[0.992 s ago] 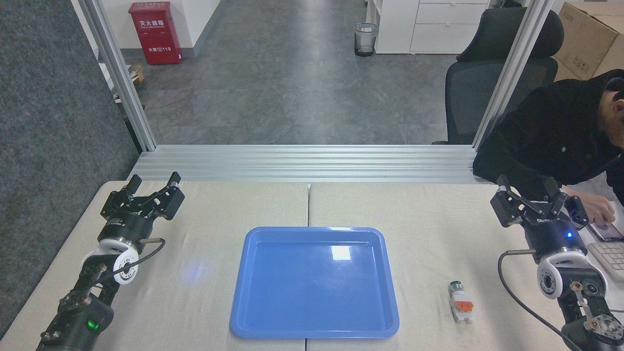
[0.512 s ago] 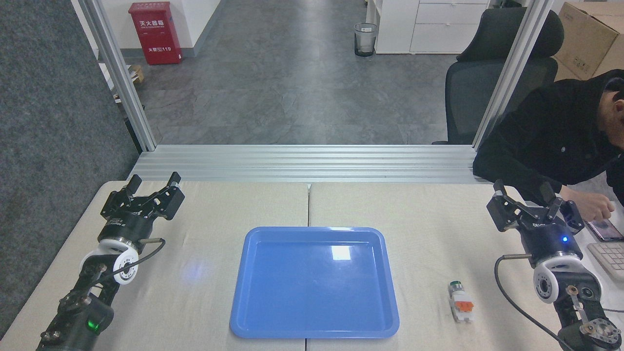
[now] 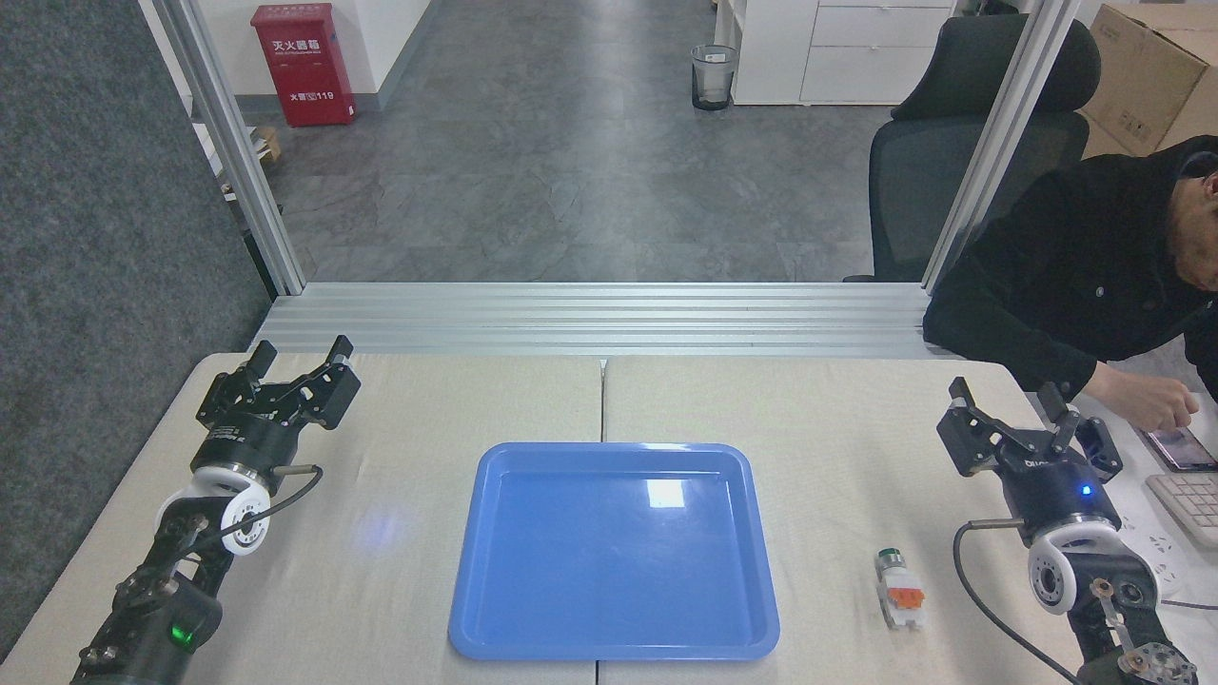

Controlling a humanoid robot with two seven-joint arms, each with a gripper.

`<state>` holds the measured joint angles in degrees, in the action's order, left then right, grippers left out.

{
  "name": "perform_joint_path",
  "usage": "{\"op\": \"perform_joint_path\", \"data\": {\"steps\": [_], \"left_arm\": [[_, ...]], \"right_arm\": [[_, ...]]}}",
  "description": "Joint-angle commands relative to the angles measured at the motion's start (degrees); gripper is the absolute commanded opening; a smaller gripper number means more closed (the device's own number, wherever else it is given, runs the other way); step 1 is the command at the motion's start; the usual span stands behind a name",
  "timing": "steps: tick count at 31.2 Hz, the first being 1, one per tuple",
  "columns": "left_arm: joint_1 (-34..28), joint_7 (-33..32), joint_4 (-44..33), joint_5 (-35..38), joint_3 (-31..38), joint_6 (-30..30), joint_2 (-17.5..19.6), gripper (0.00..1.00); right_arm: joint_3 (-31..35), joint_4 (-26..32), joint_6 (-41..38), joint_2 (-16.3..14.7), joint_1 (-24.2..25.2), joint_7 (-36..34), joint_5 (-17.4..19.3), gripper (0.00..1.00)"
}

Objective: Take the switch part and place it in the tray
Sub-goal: 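Lower the right gripper toward the white-and-orange switch part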

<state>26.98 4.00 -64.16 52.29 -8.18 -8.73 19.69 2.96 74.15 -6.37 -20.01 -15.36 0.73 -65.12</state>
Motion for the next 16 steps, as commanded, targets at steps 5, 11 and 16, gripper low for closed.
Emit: {"op": "perform_joint_path", "data": {"steps": [5, 11, 16], "left_arm": [[0.0, 0.04, 0.0, 0.0, 0.0, 0.03, 0.0, 1.0], [0.0, 0.04, 0.0, 0.0, 0.0, 0.03, 0.0, 1.0], [0.0, 0.04, 0.0, 0.0, 0.0, 0.03, 0.0, 1.0]], "right_arm": [[-0.41, -1.29, -0.13, 0.85, 2.53, -0.03, -0.09, 0.99], [-0.5, -4.27, -0.4, 2.69, 3.23, 0.76, -0.01, 0.99], [-1.11, -5.34, -0.92, 4.63, 5.16, 7.08, 0.35, 0.99]]}}
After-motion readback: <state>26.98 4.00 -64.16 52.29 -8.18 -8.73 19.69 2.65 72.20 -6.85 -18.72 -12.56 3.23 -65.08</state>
